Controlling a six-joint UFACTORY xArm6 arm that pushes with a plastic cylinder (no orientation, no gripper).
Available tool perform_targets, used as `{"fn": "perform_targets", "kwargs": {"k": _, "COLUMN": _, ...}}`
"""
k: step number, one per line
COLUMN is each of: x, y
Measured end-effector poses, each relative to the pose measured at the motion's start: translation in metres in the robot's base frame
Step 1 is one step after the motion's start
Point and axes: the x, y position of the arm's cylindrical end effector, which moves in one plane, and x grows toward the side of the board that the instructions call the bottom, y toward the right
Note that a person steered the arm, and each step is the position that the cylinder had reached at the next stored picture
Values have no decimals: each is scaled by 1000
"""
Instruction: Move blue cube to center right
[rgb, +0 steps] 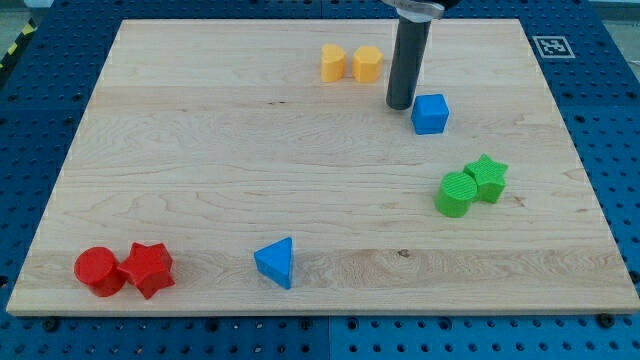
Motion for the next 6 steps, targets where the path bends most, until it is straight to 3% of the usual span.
{"fn": "perform_targets", "kwargs": {"k": 2, "x": 16, "y": -10}}
{"fn": "perform_targets", "kwargs": {"k": 6, "x": 25, "y": 54}}
